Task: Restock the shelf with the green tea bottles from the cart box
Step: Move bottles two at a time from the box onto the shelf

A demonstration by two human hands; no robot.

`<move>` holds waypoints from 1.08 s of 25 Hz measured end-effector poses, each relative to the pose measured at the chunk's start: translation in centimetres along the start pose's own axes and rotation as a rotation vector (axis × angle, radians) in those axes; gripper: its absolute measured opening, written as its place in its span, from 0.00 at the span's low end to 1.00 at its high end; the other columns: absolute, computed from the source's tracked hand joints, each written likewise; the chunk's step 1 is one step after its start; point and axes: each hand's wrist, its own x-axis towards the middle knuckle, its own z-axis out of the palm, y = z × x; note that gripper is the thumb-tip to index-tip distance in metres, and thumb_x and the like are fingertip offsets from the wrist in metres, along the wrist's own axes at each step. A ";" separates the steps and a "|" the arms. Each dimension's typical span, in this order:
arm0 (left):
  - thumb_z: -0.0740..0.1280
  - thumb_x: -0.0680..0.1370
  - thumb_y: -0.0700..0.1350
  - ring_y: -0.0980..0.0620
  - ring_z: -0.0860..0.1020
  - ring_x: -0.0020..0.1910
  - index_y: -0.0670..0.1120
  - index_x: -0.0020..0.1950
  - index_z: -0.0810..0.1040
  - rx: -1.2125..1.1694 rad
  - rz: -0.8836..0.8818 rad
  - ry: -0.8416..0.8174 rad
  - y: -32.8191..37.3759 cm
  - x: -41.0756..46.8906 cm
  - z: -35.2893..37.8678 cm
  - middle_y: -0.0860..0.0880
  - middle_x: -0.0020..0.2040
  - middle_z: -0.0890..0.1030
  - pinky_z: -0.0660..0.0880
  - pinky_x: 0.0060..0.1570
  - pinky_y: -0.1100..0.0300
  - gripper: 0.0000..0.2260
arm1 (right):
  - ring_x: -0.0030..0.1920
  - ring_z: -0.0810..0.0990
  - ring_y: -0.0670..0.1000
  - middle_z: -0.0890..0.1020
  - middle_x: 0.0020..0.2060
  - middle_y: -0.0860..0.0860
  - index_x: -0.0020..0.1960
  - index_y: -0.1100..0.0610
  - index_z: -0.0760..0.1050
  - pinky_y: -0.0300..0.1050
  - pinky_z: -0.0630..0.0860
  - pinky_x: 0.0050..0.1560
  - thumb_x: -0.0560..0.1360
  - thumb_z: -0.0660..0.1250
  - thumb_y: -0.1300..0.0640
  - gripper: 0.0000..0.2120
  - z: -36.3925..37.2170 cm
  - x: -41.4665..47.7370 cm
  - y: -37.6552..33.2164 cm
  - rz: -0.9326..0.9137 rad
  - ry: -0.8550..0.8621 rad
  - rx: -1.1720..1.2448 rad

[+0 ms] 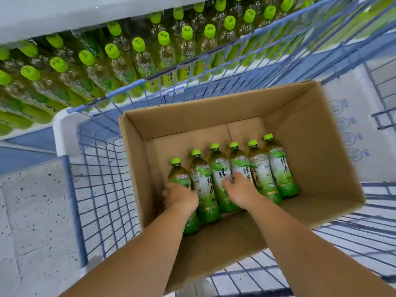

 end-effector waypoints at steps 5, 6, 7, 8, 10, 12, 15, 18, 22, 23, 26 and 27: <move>0.73 0.75 0.46 0.40 0.79 0.58 0.43 0.62 0.74 -0.031 -0.031 0.052 -1.3 2.2 1.6 0.42 0.60 0.80 0.78 0.58 0.48 0.18 | 0.57 0.80 0.58 0.78 0.64 0.57 0.74 0.59 0.65 0.49 0.77 0.52 0.80 0.65 0.46 0.28 1.1 2.2 0.3 0.071 0.061 -0.153; 0.73 0.74 0.46 0.40 0.79 0.59 0.43 0.63 0.73 -0.053 -0.040 0.058 -1.4 2.1 1.8 0.42 0.61 0.79 0.78 0.58 0.47 0.19 | 0.58 0.80 0.58 0.79 0.62 0.57 0.73 0.59 0.66 0.49 0.77 0.53 0.78 0.67 0.44 0.29 1.1 2.5 0.2 0.066 0.080 -0.185; 0.73 0.74 0.45 0.39 0.78 0.61 0.43 0.66 0.71 -0.068 -0.056 0.058 -1.5 2.2 1.9 0.41 0.64 0.77 0.77 0.60 0.47 0.23 | 0.57 0.80 0.57 0.80 0.60 0.56 0.72 0.58 0.68 0.48 0.77 0.52 0.77 0.69 0.43 0.30 1.1 2.6 0.1 0.062 0.091 -0.213; 0.74 0.73 0.43 0.38 0.76 0.63 0.42 0.68 0.67 -0.066 -0.070 0.044 -1.5 2.1 1.9 0.40 0.66 0.75 0.76 0.62 0.46 0.27 | 0.54 0.80 0.56 0.81 0.55 0.55 0.70 0.58 0.70 0.47 0.77 0.50 0.75 0.70 0.43 0.29 1.0 2.7 -0.1 0.064 0.090 -0.224; 0.76 0.72 0.40 0.37 0.74 0.66 0.41 0.69 0.62 -0.027 -0.085 0.022 -1.8 1.9 1.9 0.39 0.69 0.71 0.75 0.63 0.47 0.32 | 0.47 0.80 0.53 0.80 0.47 0.51 0.62 0.56 0.73 0.46 0.76 0.45 0.72 0.72 0.43 0.25 1.3 2.6 -0.4 0.071 0.079 -0.220; 0.77 0.70 0.39 0.37 0.75 0.65 0.41 0.67 0.63 -0.040 -0.091 0.057 -2.1 1.9 1.8 0.40 0.68 0.72 0.76 0.61 0.46 0.32 | 0.40 0.78 0.50 0.79 0.41 0.49 0.53 0.55 0.72 0.45 0.76 0.42 0.70 0.74 0.45 0.19 1.9 2.3 -0.7 0.085 0.108 -0.210; 0.77 0.66 0.45 0.37 0.78 0.60 0.43 0.63 0.67 -0.145 -0.063 0.168 -1.7 2.2 1.6 0.40 0.63 0.76 0.78 0.57 0.44 0.30 | 0.34 0.77 0.48 0.79 0.35 0.50 0.43 0.56 0.72 0.42 0.72 0.33 0.69 0.75 0.47 0.16 2.2 2.0 -1.0 0.101 0.108 -0.092; 0.75 0.63 0.49 0.38 0.79 0.56 0.43 0.61 0.71 -0.389 -0.098 0.136 -0.3 1.6 0.9 0.42 0.59 0.79 0.79 0.56 0.45 0.29 | 0.37 0.81 0.51 0.82 0.38 0.53 0.42 0.58 0.75 0.46 0.78 0.39 0.69 0.76 0.53 0.12 1.4 1.0 -0.8 0.107 0.072 0.195; 0.70 0.56 0.49 0.40 0.81 0.47 0.45 0.55 0.77 -0.531 -0.028 -0.024 1.0 -1.2 -0.3 0.45 0.49 0.82 0.82 0.50 0.47 0.27 | 0.44 0.81 0.52 0.80 0.47 0.55 0.54 0.63 0.71 0.48 0.81 0.45 0.67 0.76 0.57 0.21 0.1 -1.9 -0.7 0.141 0.052 0.400; 0.69 0.55 0.49 0.41 0.81 0.45 0.47 0.54 0.78 -0.523 0.024 -0.059 1.1 -2.1 -0.7 0.45 0.47 0.83 0.82 0.47 0.47 0.27 | 0.47 0.79 0.52 0.79 0.49 0.54 0.60 0.63 0.69 0.49 0.80 0.47 0.67 0.75 0.56 0.27 -0.2 -2.6 -0.8 0.139 0.063 0.415; 0.70 0.61 0.48 0.45 0.80 0.43 0.48 0.52 0.77 -0.488 0.181 -0.130 0.8 -5.0 -2.6 0.47 0.45 0.81 0.78 0.44 0.53 0.20 | 0.42 0.76 0.49 0.75 0.44 0.50 0.63 0.56 0.65 0.45 0.75 0.41 0.71 0.73 0.61 0.25 -1.3 -5.2 -1.3 0.063 0.097 0.539; 0.70 0.62 0.48 0.47 0.79 0.44 0.49 0.52 0.76 -0.470 0.224 -0.142 0.7 -5.8 -3.3 0.48 0.45 0.80 0.77 0.45 0.53 0.18 | 0.39 0.74 0.46 0.74 0.41 0.47 0.59 0.54 0.64 0.43 0.73 0.38 0.73 0.71 0.64 0.21 -1.6 -6.1 -1.4 0.039 0.108 0.583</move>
